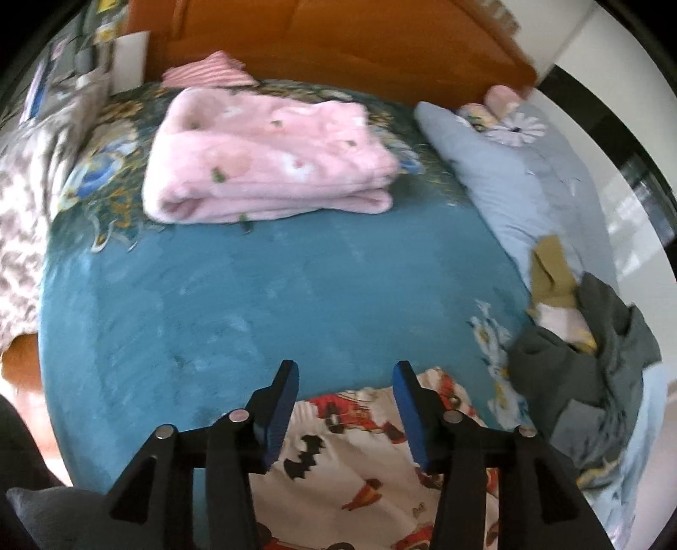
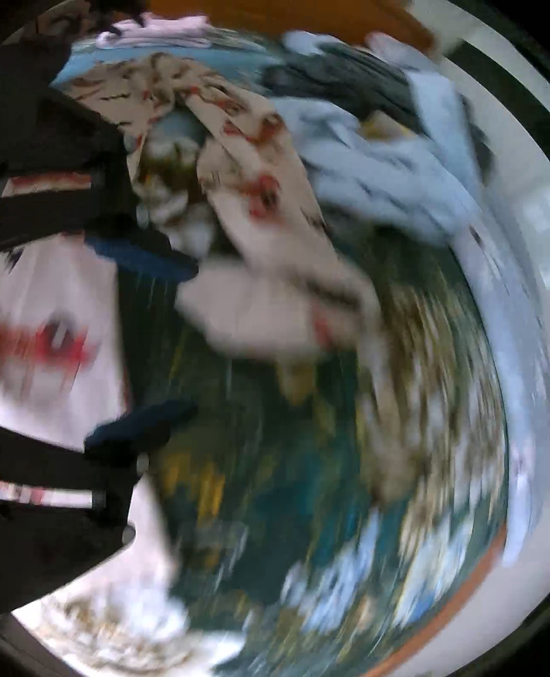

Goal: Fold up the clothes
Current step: 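Release the fabric with the right gripper and regrasp its hem edge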

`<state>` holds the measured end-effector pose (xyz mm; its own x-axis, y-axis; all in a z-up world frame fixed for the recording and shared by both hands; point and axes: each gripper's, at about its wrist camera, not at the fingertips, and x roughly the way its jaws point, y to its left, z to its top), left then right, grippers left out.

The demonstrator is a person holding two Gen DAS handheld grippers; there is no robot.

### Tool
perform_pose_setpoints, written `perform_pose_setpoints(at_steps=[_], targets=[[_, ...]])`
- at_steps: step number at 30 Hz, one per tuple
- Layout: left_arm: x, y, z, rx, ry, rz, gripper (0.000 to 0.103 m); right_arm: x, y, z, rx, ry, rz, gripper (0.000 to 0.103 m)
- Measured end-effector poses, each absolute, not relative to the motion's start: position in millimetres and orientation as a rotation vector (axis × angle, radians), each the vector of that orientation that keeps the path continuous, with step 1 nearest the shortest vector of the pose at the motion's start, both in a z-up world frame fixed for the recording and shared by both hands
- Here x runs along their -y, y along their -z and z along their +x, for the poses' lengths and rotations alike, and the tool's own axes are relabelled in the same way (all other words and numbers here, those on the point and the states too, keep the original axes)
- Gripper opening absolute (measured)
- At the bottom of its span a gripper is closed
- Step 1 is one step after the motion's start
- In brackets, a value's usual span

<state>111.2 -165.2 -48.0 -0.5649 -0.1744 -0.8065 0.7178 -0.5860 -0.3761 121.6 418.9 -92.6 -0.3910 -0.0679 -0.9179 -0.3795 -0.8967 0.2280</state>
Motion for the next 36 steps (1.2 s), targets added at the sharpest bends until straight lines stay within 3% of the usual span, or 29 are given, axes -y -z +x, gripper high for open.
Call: perform_pose_setpoints(at_steps=[3,5,6,14,18,22,23,25,29,31,33,36], targets=[[163,46,108,-0.96,2.194,1.019,0.055,-396,105,100,-0.575,-2.386,-1.638,0.064],[163,47,106,-0.955,2.189,1.025,0.055,-399,109,97,-0.562,-2.318,-1.652,0.034],[163,48,106,-0.951,2.184,1.023,0.055,-401,110,98,-0.548,-2.283,-1.657,0.005],[151,44,94,-0.848,2.242,1.023,0.055,-488,34,96,-0.269,-2.28,-1.385,0.005],[144,48,86,-0.804,2.245,1.07,0.055,-534,18,74,-0.294,-2.256,-1.315,0.006],[146,50,88,-0.82,2.225,1.068,0.055,-546,39,45,-0.236,-2.208,-1.393,0.011],[148,50,89,-0.828,2.219,1.064,0.055,-548,41,45,-0.261,-2.205,-1.391,0.012],[150,50,92,-0.846,2.206,1.056,0.055,-554,45,47,-0.315,-2.201,-1.385,0.032],[150,53,91,-0.863,2.193,1.053,0.055,-572,58,73,-0.608,-2.208,-1.376,0.035],[146,54,88,-0.848,2.206,1.067,0.055,-570,79,82,-0.736,-2.171,-1.422,0.045],[141,54,84,-0.824,2.226,1.084,0.055,-568,99,92,-0.861,-2.128,-1.464,0.045],[137,52,80,-0.791,2.248,1.094,0.055,-561,115,95,-0.89,-2.077,-1.46,0.045]])
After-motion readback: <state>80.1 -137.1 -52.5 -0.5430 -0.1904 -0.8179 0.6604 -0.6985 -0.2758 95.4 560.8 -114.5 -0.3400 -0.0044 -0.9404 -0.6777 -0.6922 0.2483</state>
